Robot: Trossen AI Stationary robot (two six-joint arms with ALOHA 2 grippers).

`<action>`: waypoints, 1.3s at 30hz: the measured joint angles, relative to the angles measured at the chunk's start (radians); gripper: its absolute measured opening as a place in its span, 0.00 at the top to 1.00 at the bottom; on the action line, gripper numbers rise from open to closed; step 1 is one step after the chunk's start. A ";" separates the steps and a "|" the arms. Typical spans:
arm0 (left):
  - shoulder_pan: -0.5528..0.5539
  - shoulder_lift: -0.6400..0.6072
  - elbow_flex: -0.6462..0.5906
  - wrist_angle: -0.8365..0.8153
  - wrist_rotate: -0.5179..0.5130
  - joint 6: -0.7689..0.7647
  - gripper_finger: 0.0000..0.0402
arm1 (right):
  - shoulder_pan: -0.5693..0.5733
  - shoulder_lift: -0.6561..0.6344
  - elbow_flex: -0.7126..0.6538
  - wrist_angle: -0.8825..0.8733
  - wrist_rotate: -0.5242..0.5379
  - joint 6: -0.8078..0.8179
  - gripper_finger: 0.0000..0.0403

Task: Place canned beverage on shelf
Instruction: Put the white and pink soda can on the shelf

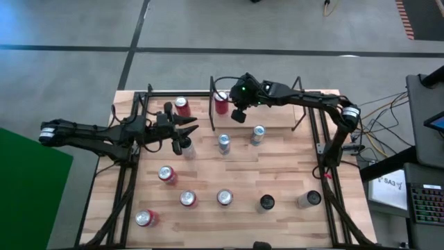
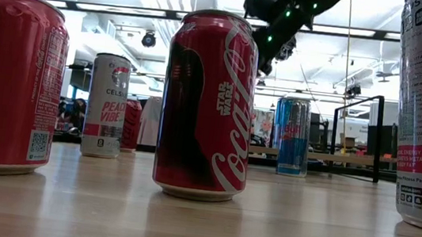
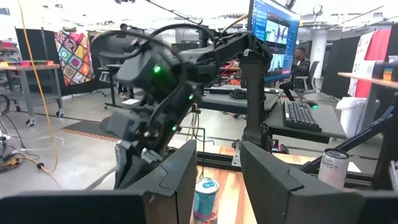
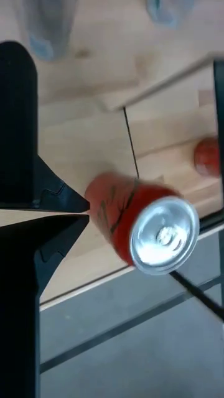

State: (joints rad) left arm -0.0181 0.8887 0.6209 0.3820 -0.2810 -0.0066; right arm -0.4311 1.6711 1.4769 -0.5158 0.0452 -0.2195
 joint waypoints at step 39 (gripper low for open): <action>-0.021 0.073 0.073 -0.119 0.064 -0.285 0.73 | 0.510 -0.374 -0.181 -0.200 0.005 0.171 0.98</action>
State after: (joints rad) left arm -0.0391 0.9615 0.6937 0.2626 -0.2173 -0.2914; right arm 0.0794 1.2973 1.2962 -0.7156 0.0498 -0.0486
